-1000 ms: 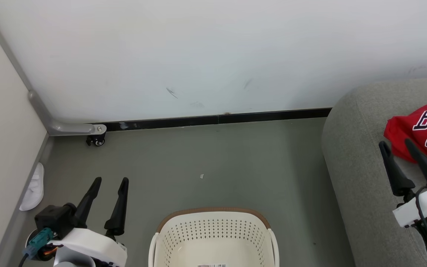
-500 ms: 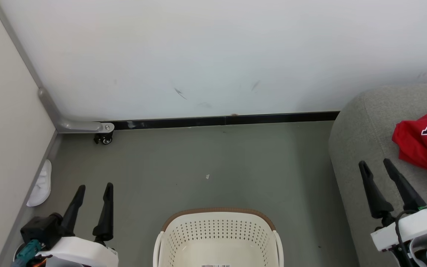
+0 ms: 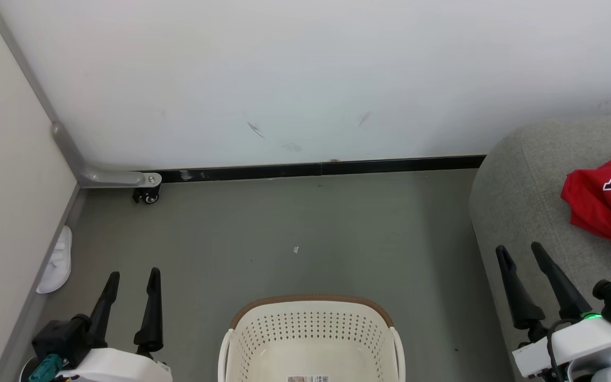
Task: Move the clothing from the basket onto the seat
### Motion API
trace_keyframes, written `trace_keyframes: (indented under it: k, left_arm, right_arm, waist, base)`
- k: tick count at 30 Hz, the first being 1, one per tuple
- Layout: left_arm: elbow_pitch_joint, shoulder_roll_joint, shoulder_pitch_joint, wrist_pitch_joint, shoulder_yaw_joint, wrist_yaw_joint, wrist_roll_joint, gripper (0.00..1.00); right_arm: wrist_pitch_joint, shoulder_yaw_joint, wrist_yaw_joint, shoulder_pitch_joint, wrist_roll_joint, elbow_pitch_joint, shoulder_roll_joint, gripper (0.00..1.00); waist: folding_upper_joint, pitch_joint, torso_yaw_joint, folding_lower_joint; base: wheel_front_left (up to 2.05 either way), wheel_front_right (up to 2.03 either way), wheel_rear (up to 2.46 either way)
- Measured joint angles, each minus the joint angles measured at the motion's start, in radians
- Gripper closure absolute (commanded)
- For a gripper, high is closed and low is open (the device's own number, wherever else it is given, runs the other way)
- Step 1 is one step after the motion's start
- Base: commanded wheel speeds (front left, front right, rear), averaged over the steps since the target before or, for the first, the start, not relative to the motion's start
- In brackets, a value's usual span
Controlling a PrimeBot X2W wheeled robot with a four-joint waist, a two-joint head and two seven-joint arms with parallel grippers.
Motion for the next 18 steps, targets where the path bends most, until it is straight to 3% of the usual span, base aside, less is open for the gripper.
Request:
trace_keyframes:
  k: [18]
  left_arm:
    - [-0.014,-0.041,0.021,-0.002,0.073,-0.036,0.08,0.0]
  right_arm:
    - [0.0,-0.001,0.0,0.038,-0.068,-0.021,0.029,0.0]
  waist:
    - [0.0,0.011,-0.011,0.0]
  base:
    - [0.0,0.0,0.0]
